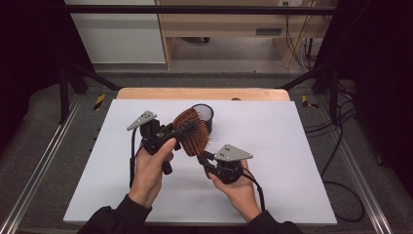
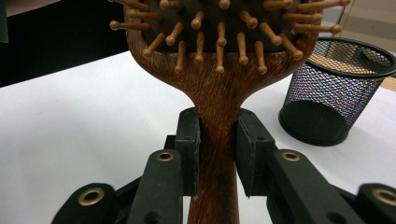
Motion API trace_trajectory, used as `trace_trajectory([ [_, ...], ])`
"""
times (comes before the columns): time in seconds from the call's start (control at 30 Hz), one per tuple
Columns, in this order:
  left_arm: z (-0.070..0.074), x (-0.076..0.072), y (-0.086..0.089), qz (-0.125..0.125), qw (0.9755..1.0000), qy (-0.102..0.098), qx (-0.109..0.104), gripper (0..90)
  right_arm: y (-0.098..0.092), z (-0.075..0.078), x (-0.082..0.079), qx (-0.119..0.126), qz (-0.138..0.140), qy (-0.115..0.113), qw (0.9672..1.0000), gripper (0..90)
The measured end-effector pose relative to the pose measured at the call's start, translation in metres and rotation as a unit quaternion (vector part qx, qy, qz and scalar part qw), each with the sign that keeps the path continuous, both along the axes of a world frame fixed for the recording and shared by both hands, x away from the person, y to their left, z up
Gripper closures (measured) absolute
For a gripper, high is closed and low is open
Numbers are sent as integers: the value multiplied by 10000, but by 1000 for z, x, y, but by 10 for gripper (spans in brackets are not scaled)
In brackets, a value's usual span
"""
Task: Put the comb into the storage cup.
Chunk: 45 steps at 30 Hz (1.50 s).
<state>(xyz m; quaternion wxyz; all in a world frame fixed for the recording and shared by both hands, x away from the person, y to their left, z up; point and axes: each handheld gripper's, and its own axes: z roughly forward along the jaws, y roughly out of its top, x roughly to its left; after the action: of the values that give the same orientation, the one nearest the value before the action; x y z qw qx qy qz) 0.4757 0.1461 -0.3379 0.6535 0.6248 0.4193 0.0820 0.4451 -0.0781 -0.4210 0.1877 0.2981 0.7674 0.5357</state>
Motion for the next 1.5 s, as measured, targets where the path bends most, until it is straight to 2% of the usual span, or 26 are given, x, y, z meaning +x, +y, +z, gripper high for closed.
trace_trajectory([
  [0.63,2,1,-5,-25,9999,-21,121,518,-3,-2,3,151,63,140,9998,712],
  [0.93,2,4,-5,2,9998,-61,175,518,-4,-3,4,227,117,200,9995,511],
  [1.1,4,5,-4,17,9997,-115,202,517,-8,-3,3,151,168,280,9994,415],
  [1.27,8,7,0,63,9996,-204,198,517,-23,0,4,317,112,252,9991,334],
  [1.33,11,8,2,91,9995,-213,210,516,-31,0,6,481,78,336,9982,282],
  [1.4,13,9,3,100,9994,-223,226,516,-38,0,8,484,41,267,9985,230],
  [1.5,17,9,3,117,9993,-263,247,516,-49,-4,7,441,-65,176,9989,221],
])
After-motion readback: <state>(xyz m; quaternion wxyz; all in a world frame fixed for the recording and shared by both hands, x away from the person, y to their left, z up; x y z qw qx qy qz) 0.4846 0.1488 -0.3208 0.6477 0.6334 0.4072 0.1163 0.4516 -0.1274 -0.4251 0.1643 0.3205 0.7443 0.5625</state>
